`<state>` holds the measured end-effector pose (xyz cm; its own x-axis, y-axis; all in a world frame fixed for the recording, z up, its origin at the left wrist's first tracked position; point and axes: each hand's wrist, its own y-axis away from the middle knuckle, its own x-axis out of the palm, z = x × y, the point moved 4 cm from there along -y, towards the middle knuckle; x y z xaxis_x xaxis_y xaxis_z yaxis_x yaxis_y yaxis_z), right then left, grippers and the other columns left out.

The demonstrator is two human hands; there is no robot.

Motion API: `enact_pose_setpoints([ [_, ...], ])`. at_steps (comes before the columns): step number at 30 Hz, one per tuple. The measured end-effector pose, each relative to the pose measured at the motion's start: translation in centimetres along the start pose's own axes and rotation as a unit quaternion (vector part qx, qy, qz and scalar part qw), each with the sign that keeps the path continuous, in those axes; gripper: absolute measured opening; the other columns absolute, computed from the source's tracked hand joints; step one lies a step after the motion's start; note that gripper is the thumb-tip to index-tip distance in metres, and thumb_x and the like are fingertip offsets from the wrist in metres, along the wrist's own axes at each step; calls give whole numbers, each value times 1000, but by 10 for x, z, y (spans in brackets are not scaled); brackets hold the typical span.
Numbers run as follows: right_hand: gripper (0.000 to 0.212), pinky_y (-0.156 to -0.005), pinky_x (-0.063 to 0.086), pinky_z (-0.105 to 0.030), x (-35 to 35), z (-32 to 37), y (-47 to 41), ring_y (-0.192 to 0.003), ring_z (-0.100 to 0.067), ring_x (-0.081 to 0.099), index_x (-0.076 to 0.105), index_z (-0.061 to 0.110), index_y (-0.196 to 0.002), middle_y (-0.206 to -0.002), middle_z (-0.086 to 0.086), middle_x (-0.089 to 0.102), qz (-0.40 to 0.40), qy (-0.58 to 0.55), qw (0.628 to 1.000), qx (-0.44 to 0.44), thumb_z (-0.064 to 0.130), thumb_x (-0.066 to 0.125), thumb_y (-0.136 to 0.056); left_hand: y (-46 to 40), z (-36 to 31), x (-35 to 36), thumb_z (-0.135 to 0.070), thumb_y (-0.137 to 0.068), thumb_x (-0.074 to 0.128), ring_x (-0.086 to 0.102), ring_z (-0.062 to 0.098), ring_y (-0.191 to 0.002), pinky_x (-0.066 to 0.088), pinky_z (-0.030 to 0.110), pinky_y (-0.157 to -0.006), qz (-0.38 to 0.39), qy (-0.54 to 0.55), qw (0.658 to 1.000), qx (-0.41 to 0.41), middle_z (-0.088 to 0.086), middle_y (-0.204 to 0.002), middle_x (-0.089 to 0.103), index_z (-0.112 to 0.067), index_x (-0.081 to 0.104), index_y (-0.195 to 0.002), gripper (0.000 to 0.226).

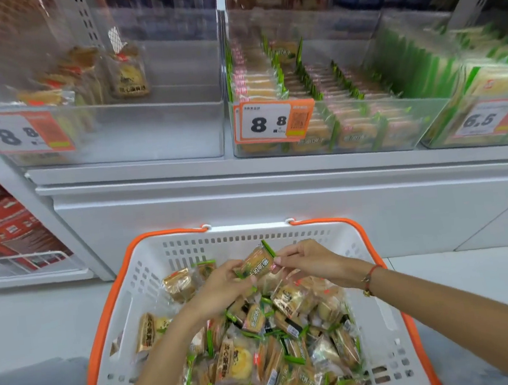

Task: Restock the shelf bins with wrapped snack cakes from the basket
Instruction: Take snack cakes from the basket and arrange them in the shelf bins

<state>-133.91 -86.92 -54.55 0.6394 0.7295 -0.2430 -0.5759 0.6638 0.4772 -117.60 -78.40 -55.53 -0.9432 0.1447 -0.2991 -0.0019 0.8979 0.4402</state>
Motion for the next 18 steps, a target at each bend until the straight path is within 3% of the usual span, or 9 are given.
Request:
enact_pose_setpoints([
  [3, 15, -64, 52, -15, -10, 28, 13, -74, -5, 66, 72, 10, -98, -89, 0, 74, -6, -9, 1000, 3, 18, 60, -94, 6, -14, -13, -38, -91, 58, 66, 14, -95, 54, 27, -79, -43, 60, 997, 10, -7, -103, 68, -20, 56, -123, 37],
  [6, 13, -67, 55, -19, -28, 48, 27, -67, -6, 67, 75, 11, -90, -82, -2, 75, -68, -1, 998, -6, 19, 65, -91, 12, -29, -20, -43, -88, 60, 64, 12, -102, 47, 17, -72, -58, 96, 994, 14, -5, -112, 67, -27, 57, -119, 35],
  [9, 15, -66, 55, -20, -39, 62, 38, -64, -7, 65, 74, 6, -92, -80, -4, 73, -88, 8, 996, 3, 19, 65, -90, 17, -46, -22, -41, -87, 62, 66, 6, -89, 46, 11, -65, -71, 125, 989, 32, -6, -106, 69, -27, 59, -113, 30],
  [14, 26, -75, 55, -24, -35, 91, 53, -89, -16, 70, 63, 9, -105, -101, -7, 73, -68, -139, 988, -11, 27, 67, -88, 23, -82, -13, -28, -87, 66, 70, 10, -93, 52, 19, -85, -100, 241, 961, 89, 0, -93, 75, -17, 64, -108, 25],
  [18, 33, -93, 51, -34, -33, 106, 64, -100, -19, 68, 62, 11, -113, -102, -5, 73, -152, -150, 974, -81, 24, 71, -84, 32, -115, -9, -21, -84, 69, 69, 6, -87, 52, 17, -82, -153, 267, 939, 155, 0, -87, 76, -17, 67, -101, 18],
])
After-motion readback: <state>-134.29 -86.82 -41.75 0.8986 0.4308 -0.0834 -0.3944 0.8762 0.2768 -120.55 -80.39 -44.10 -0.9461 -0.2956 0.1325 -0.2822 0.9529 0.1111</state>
